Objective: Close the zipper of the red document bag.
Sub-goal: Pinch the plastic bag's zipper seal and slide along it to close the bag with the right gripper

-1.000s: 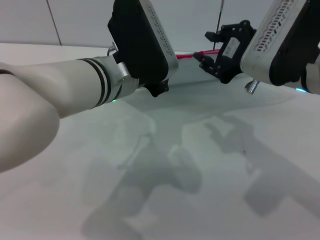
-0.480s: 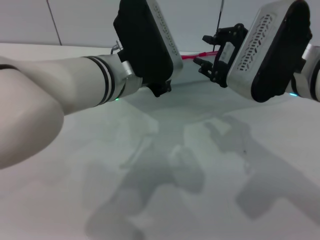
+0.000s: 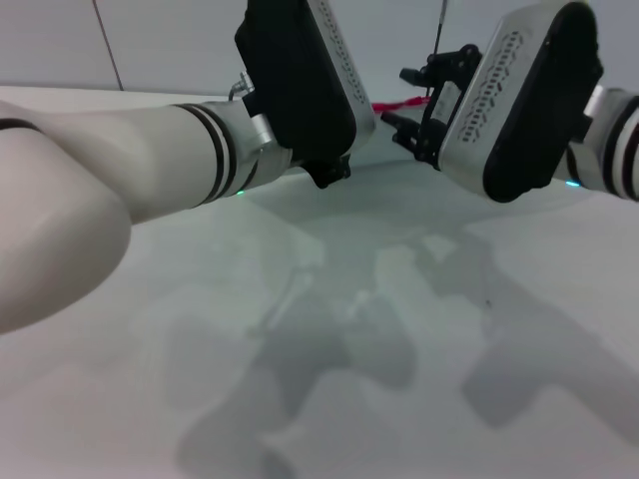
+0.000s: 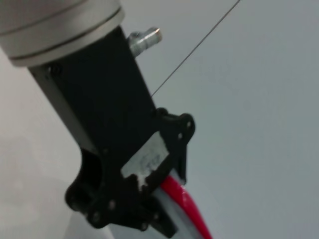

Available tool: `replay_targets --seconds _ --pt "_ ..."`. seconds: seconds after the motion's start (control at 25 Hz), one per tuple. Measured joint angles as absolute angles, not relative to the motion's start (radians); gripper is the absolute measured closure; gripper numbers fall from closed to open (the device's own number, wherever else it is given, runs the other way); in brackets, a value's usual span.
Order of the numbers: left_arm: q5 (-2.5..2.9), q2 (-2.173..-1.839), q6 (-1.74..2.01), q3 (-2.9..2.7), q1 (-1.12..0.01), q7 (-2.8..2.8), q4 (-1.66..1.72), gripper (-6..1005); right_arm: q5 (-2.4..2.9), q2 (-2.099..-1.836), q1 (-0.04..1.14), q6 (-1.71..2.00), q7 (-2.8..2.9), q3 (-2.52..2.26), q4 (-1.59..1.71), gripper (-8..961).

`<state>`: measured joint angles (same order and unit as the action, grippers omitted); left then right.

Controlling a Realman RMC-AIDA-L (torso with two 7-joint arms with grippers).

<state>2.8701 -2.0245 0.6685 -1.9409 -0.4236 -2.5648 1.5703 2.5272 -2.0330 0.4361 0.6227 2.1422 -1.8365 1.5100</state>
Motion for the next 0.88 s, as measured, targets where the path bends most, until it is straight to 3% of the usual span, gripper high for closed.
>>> replay_targets --seconds 0.6,0.88 --pt "2.871 -2.019 0.678 -1.936 -0.419 -2.565 1.591 940 2.528 -2.03 0.466 0.627 2.167 -1.848 1.471 644" --pt "2.872 -2.019 0.678 -1.936 -0.418 -2.565 1.589 941 2.528 -2.029 0.466 0.618 2.168 -1.847 1.473 773"
